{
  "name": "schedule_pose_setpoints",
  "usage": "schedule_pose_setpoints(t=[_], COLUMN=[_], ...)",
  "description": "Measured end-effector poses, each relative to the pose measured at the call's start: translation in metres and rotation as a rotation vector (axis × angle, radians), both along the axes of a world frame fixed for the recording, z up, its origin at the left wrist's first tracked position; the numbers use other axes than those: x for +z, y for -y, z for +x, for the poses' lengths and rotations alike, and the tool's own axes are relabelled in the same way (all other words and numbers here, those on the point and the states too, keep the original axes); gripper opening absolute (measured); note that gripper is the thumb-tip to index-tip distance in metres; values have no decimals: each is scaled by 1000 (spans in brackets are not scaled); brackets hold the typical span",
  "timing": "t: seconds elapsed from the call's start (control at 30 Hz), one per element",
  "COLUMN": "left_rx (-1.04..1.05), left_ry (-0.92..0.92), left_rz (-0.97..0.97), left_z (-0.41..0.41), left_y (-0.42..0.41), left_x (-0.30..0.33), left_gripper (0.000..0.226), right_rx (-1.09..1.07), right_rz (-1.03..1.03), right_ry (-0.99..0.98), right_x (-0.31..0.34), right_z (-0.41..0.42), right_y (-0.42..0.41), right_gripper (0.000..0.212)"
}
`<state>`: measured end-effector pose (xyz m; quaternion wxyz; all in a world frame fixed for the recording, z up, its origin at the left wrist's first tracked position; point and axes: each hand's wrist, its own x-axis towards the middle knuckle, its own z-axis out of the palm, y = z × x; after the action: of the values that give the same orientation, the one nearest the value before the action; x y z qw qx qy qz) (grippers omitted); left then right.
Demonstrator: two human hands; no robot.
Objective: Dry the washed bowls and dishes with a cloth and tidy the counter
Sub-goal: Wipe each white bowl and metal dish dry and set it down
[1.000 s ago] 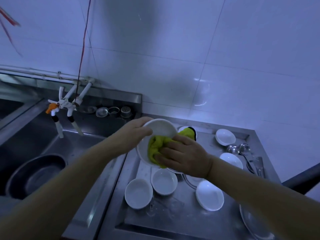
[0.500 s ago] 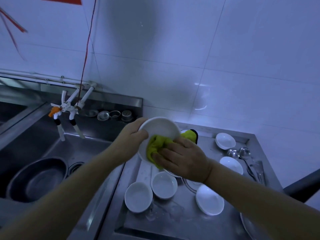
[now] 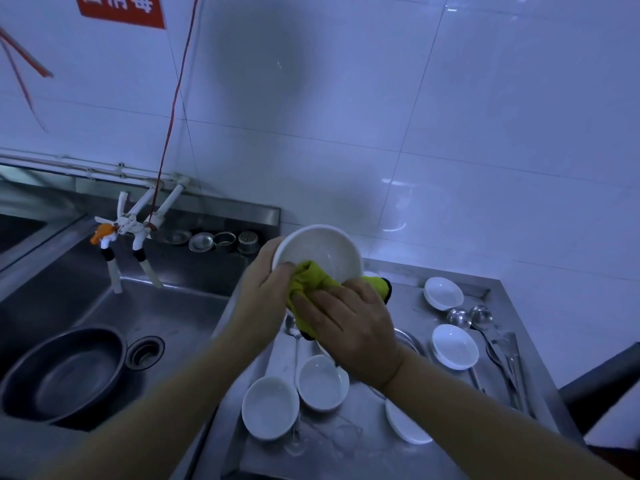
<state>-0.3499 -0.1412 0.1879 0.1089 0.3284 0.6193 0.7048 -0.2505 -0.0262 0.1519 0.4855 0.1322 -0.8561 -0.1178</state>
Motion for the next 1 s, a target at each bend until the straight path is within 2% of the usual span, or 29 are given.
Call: schedule_pose_setpoints(t=[0.13, 0.2, 0.23, 0.33, 0.47, 0.57, 0.7, 0.77, 0.87, 1.0], left_rx=[-225, -314, -294, -123, -13, -29, -100, -150, -180, -155], left_ry=[-192, -145, -99, 29, 14, -46, -149, -158, -115, -76], left_rz=[-407, -498, -473, -226, 14, -18, -168, -209, -229, -163], left_z=[-27, -36, -37, -19, 6, -5, -15, -17, -18, -19], left_y=[6, 7, 7, 4, 0, 7, 16, 17, 15, 13], left_x=[14, 21, 21, 5, -12, -7, -3, -2, -5, -9], left_gripper=[36, 39, 38, 36, 39, 39, 42, 43, 41, 37], right_rx=[155, 156, 124, -46, -117, -46, 11, -5, -60, -101], right_rz=[293, 303, 263, 88, -88, -38, 219, 272, 130, -85], right_ry=[92, 120, 120, 65, 34, 139, 327, 388, 462, 544], right_x=[11, 11, 9, 8, 3, 2, 21, 31, 38, 35], right_z=[10, 9, 7, 1, -6, -1, 10, 9, 3, -4], right_y=[-34, -35, -32, -16, 5, 1, -28, -36, -27, -2], right_gripper=[18, 14, 10, 11, 19, 21, 24, 32, 43, 51])
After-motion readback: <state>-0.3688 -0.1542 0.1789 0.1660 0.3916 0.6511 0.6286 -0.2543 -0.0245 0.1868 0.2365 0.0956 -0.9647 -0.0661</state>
